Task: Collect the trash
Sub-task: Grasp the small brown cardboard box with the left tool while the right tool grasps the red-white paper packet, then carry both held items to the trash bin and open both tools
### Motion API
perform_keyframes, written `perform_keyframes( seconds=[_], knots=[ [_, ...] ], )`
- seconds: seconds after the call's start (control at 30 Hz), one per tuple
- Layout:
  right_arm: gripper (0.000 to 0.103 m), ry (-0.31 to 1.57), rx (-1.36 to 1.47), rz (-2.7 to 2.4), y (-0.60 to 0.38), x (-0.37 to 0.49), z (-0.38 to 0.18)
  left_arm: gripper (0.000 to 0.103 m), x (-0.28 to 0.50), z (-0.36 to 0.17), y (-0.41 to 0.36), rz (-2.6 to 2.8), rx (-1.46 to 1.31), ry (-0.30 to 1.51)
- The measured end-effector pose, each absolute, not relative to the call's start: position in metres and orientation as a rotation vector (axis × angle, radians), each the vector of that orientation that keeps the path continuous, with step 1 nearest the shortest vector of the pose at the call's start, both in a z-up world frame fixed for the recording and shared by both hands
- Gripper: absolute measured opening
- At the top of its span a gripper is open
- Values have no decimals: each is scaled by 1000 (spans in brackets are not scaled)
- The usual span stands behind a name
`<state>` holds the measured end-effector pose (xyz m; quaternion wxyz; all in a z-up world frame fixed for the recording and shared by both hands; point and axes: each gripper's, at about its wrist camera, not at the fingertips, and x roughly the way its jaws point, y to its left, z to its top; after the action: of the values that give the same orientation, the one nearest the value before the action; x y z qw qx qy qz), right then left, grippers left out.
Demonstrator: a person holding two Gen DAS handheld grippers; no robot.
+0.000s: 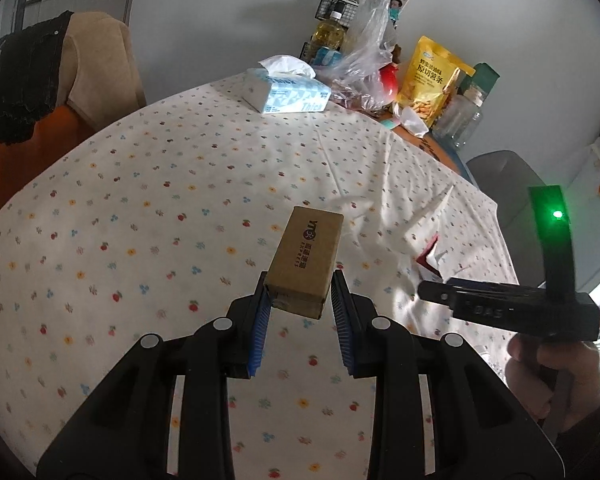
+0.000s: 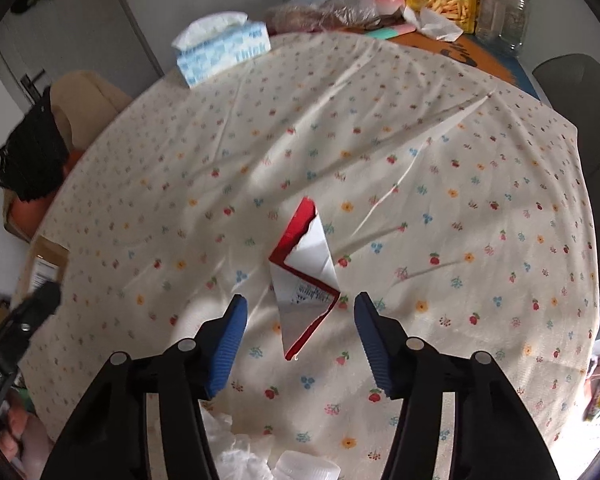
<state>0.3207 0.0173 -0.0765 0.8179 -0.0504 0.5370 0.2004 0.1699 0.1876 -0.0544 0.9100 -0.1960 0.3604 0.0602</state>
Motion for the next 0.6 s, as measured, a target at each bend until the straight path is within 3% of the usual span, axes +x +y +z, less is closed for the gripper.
perform_keyframes(
  seconds=[0.03, 0.1, 0.6],
  knots=[
    [50, 1143, -132, 423, 20, 320, -78, 30, 169, -55, 186, 123, -406, 744],
    [30, 1132, -170, 407, 21, 321, -77, 30, 168, -57, 182, 121, -410, 750],
    [29, 938, 31, 462, -76, 248, -18, 30, 159, -35, 114, 28, -375, 691]
  ],
)
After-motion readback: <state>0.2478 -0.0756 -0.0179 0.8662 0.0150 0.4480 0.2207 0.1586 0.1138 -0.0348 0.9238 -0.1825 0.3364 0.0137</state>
